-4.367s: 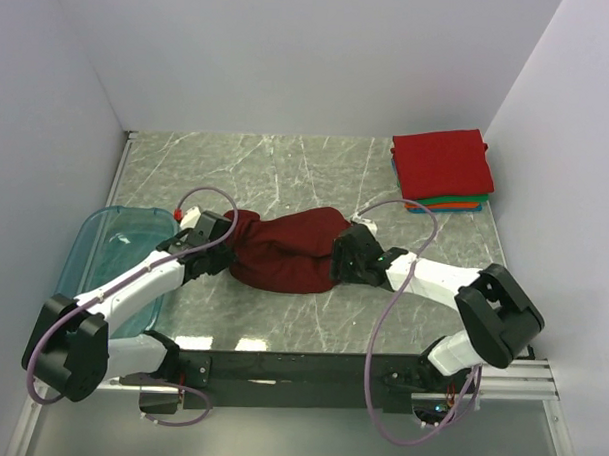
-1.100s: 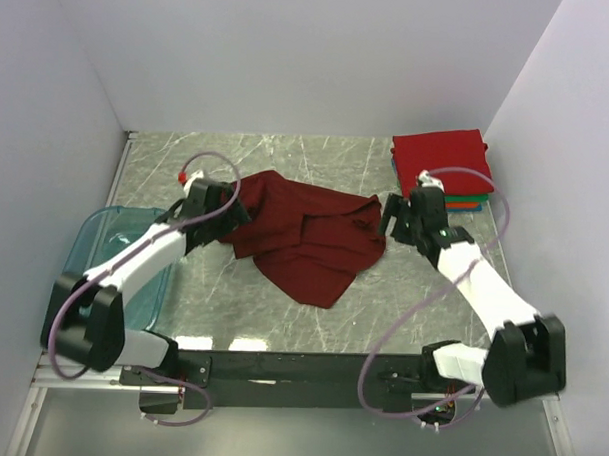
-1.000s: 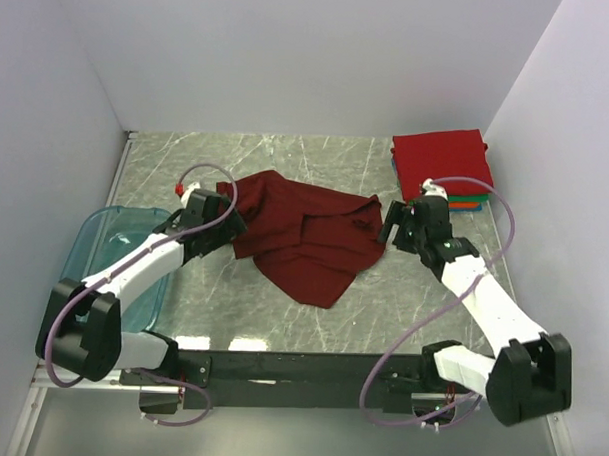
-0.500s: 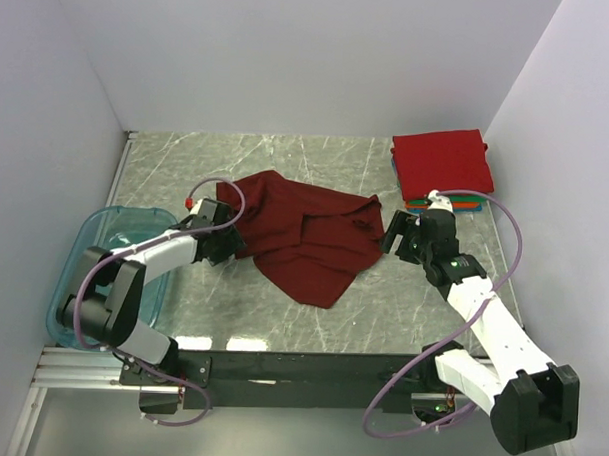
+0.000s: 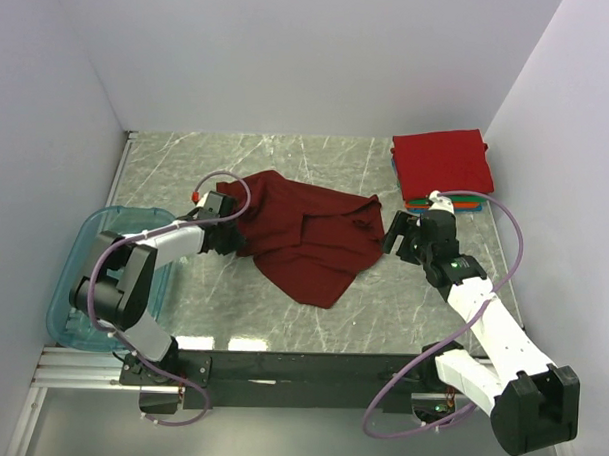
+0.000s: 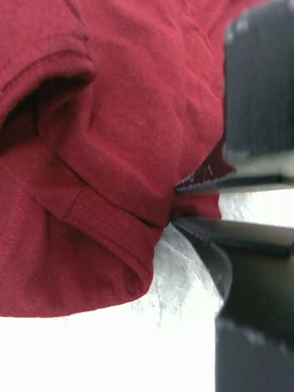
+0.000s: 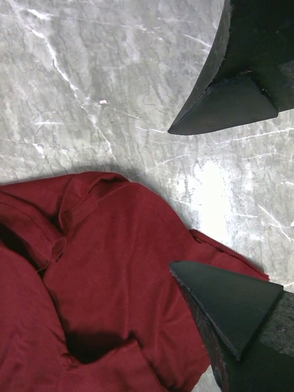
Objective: Fold and stack the t-shirts
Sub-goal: Flatten the tshirt out
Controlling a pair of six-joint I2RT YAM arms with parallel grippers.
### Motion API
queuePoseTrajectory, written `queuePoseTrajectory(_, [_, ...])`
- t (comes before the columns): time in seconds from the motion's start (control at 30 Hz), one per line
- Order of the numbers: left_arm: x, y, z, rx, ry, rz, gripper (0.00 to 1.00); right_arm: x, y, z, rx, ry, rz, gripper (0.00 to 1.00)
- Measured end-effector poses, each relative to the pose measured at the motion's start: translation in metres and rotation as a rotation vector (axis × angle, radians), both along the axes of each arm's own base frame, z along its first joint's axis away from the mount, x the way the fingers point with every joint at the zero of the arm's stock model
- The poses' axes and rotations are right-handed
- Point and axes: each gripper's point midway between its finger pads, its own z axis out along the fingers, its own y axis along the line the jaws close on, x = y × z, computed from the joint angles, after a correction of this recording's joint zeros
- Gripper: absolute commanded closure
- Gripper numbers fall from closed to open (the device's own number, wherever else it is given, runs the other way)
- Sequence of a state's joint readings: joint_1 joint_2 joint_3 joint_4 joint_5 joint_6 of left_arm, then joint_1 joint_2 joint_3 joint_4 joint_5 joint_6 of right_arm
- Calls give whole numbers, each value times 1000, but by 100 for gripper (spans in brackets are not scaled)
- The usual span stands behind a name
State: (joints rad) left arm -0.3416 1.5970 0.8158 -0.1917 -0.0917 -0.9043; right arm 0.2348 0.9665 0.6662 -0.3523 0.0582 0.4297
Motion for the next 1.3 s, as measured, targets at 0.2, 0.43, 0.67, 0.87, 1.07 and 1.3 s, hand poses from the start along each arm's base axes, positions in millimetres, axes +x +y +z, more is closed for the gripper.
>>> queuePoseTrajectory(0.2, [-3, 1, -3, 9, 13, -8, 99, 0, -1, 0, -4, 0, -4, 11])
queuePoseTrajectory(0.43, [-9, 6, 8, 17, 2, 2, 99, 0, -1, 0, -4, -1, -3, 11])
queuePoseTrajectory(0.67, [-38, 32, 75, 7, -135, 105, 99, 0, 1, 0, -3, -1, 14, 11])
queuePoseTrajectory(0.87, [-65, 59, 150, -53, -361, 224, 99, -1, 8, -2, -4, 1, 56, 12])
queuePoseTrajectory(1.07, [-90, 88, 179, -44, -460, 335, 99, -3, 38, -20, -34, 69, 160, 12])
queuePoseTrajectory(1.3, [-100, 104, 169, 25, -424, 384, 99, 11, 71, -29, -73, 146, 223, 13])
